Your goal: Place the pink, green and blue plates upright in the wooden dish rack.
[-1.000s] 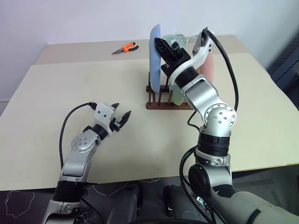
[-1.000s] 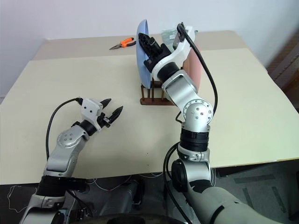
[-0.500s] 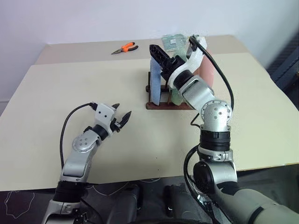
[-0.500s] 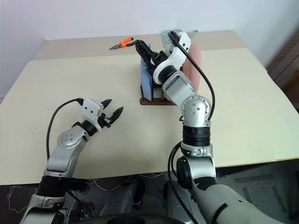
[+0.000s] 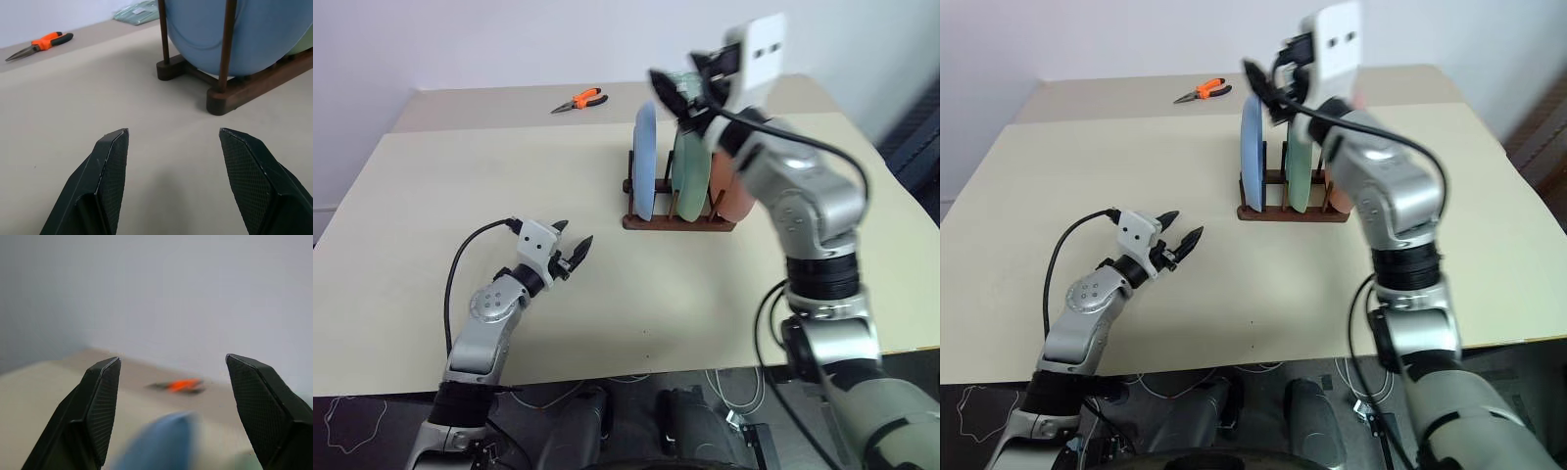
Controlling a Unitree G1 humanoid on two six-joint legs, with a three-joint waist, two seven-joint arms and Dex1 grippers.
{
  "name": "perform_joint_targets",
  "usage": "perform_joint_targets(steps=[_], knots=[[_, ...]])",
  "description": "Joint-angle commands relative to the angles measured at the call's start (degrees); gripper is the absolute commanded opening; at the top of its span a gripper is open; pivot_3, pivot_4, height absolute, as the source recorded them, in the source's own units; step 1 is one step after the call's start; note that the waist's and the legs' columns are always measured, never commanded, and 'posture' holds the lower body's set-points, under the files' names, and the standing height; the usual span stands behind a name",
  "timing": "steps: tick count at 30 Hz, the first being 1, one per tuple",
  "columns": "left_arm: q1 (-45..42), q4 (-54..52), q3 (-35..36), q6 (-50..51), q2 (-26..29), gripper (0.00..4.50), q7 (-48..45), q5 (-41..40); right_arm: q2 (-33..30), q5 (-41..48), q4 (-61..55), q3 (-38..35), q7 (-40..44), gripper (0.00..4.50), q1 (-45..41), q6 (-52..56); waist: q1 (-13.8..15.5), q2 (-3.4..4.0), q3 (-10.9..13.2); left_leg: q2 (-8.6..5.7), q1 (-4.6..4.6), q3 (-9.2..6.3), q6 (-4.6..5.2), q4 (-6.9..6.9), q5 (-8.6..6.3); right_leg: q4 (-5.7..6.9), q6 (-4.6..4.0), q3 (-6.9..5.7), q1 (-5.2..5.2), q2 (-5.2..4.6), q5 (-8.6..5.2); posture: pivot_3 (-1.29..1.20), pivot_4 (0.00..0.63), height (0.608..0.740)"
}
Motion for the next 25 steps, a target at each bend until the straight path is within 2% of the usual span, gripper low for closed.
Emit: perform_joint_targets(steps=[1,4,6,11,13,17,25], knots=[[1.1,-2.1,1.7,-0.8,1.4,3.02,-0.1,0.3,-8.7,1.0,-3.9,-10.3,8.7,4.44,9.3,-3.1,0.7,-0.04,0.0,0.01,-0.02,-0.01,0.03,0.00,-0.02,-0.03,0.01,-0.02,0.01,0.00,-0.01,0.00,0.150,0.726],[1.7,-1.5,1.7,-1.2,2.5,3.02,-0.5,0.6,-14.9,-0.8,-3.0,-16.9,11.5,4.44,19.3,-4.4,0.6,0.01,0.0,0.02,-0.12,0.01,0.06,0.05,-0.03,-0.05,-0.12,-0.03,-0.01,-0.06,-0.08,0.00,0.150,0.726],[1.5,-0.7,1.9,-1.3,2.6,3.02,-0.5,0.5,-16.5,-1.0,-2.5,-19.6,13.5,4.44,25.5,-4.4,0.5,0.02,0.0,0.04,-0.12,0.01,0.06,0.08,-0.03,-0.04,-0.17,-0.02,-0.01,-0.06,-0.11,0.00,0.150,0.726],[1.4,0.8,1.5,-1.3,2.9,3.02,-0.1,1.4,-16.9,-4.1,0.8,-19.4,17.8,4.44,37.5,-7.2,0.3,0.06,0.0,0.10,-0.11,0.07,0.07,0.13,-0.03,0.00,-0.17,-0.05,-0.03,-0.06,-0.11,0.00,0.150,0.726],[1.8,1.0,0.7,-1.7,3.2,3.02,-0.2,2.5,-15.2,-5.0,3.0,-17.9,19.0,4.44,40.7,-8.8,0.5,0.05,0.0,0.10,-0.11,0.07,0.07,0.16,-0.02,0.00,-0.17,-0.05,-0.02,-0.06,-0.11,0.00,0.150,0.726],[3.5,0.9,0.8,-2.1,3.4,3.02,-0.1,3.3,-11.8,-9.3,6.5,-14.3,18.1,4.44,42.6,-13.9,0.4,0.07,0.0,0.10,-0.11,0.08,0.07,0.17,-0.03,-0.01,-0.17,-0.05,0.00,-0.06,-0.11,0.00,0.150,0.726],[5.1,-0.8,1.7,-1.8,2.7,3.02,1.5,3.4,-9.7,-12.5,14.7,-11.4,19.0,4.44,38.3,-20.1,0.6,0.07,0.0,0.08,-0.11,0.07,0.06,0.22,-0.03,-0.01,-0.17,-0.06,0.01,-0.06,-0.11,0.00,0.150,0.726]])
